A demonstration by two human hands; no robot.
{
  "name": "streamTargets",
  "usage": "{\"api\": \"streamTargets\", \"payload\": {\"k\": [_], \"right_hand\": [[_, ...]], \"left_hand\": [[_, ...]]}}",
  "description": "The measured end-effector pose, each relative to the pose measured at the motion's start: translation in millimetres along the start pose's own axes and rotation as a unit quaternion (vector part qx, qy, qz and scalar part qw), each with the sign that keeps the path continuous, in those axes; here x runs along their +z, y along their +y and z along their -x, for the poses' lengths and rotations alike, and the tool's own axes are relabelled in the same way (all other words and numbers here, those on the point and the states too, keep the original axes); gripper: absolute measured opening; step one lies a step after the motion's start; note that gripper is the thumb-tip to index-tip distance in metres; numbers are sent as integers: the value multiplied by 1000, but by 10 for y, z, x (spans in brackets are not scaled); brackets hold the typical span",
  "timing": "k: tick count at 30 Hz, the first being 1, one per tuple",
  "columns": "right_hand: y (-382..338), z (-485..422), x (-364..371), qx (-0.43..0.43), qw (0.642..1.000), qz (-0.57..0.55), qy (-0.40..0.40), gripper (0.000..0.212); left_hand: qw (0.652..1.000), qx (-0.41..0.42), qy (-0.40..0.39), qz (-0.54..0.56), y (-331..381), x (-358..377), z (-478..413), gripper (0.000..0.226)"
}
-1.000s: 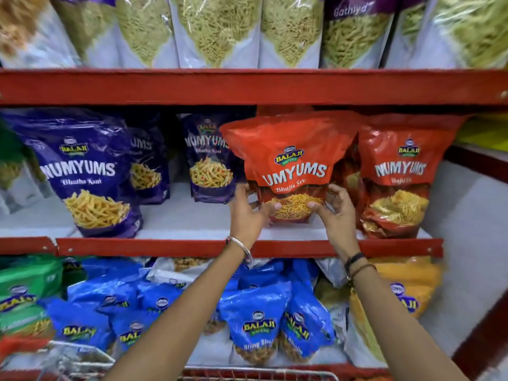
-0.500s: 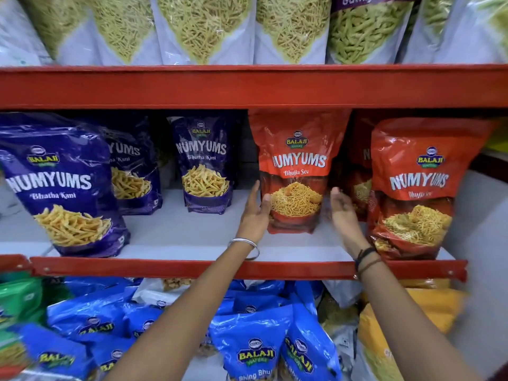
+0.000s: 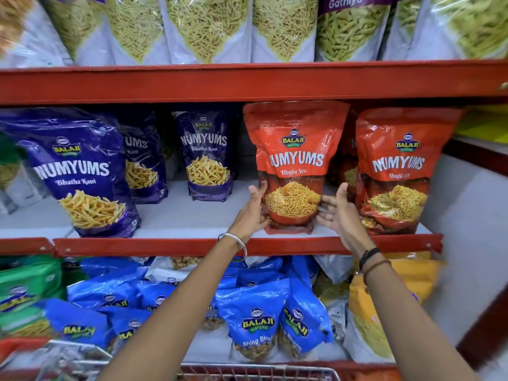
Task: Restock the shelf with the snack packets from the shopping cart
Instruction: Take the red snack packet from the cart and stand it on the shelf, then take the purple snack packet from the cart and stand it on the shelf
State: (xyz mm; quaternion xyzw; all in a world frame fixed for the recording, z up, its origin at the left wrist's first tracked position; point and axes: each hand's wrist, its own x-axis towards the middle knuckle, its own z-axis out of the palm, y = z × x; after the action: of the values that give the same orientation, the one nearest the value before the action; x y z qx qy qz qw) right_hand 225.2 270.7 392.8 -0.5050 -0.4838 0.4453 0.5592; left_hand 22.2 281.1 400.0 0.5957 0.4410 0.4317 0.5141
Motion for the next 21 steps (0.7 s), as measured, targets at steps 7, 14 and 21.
{"api": "streamTargets", "payload": {"k": [7,14,21], "right_hand": [[-112,400,-15,-9,999,50,-19,73],[196,1056,347,-165,962,165,140,42],[1508,2397,1028,-42,987,150,-31,42]], "left_hand": [[997,23,-12,-66,63,7,404,58],[979,115,152,-70,-156,-182,1009,36],[933,79,351,1,-1508,-1073,2447,22]]}}
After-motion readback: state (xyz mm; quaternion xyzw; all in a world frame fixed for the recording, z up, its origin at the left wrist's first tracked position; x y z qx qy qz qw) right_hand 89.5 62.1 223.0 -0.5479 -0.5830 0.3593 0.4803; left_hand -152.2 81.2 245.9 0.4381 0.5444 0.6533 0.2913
